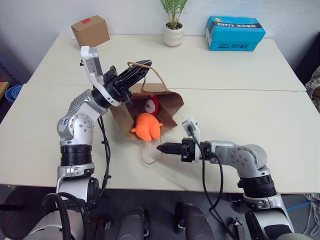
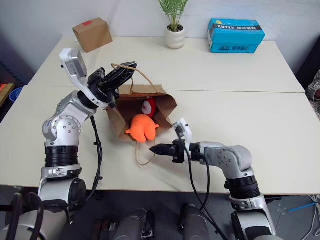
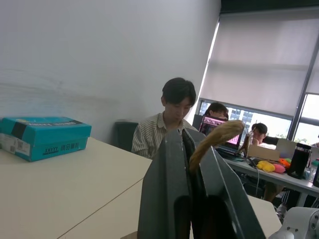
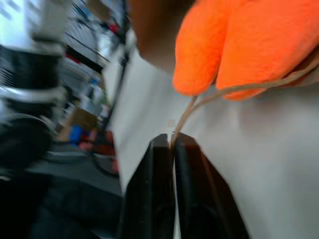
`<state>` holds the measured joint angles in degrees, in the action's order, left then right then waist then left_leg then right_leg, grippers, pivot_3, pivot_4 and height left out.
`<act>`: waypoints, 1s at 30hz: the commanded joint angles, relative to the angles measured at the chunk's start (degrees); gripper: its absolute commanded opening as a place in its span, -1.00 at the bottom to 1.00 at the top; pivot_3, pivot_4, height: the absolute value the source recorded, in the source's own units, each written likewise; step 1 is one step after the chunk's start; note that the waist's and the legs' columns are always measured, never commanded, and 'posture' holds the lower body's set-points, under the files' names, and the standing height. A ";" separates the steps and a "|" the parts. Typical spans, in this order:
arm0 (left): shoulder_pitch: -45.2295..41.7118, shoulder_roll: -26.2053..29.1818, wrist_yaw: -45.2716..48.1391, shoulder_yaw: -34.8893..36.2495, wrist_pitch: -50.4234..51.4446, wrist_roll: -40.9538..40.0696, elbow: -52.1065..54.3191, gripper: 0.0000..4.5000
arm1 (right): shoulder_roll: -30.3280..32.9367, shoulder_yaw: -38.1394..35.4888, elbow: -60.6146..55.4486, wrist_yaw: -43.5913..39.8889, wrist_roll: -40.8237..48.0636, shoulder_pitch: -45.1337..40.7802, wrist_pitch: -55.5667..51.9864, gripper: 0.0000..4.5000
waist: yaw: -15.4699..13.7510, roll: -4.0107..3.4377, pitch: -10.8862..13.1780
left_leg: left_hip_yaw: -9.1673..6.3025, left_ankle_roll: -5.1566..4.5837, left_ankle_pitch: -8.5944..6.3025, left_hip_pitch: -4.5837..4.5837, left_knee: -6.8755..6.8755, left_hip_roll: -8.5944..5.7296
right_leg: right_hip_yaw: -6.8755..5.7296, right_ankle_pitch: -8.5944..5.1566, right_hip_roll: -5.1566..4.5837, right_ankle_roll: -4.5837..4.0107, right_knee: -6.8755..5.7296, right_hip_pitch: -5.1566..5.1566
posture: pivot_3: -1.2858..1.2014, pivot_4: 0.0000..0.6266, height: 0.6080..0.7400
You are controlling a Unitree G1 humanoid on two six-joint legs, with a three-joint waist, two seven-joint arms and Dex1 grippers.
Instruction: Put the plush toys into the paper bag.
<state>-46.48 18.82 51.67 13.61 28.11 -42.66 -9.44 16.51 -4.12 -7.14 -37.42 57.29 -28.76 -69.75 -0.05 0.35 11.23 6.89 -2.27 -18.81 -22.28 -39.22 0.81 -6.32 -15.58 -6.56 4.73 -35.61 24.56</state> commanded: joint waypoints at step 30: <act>-5.00 5.82 6.85 -3.38 -8.04 9.31 -10.17 -0.72 | 13.61 -14.99 -7.27 25.42 37.09 1.53 14.89 -0.91 | 0.05 0.07 0.03 | 0.10 -0.12 0.00 -0.04 0.00 0.00 | 0.03 0.05 0.00 0.09 0.08 0.03 | 0.03 -0.52 1.00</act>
<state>-51.18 23.80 58.34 10.02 20.05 -33.52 -20.92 30.36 -17.58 -12.86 -11.68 91.83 -26.13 -56.13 0.01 0.42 11.26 6.99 -2.39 -18.80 -22.32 -39.21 0.81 -6.29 -15.53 -6.56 4.82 -35.53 24.59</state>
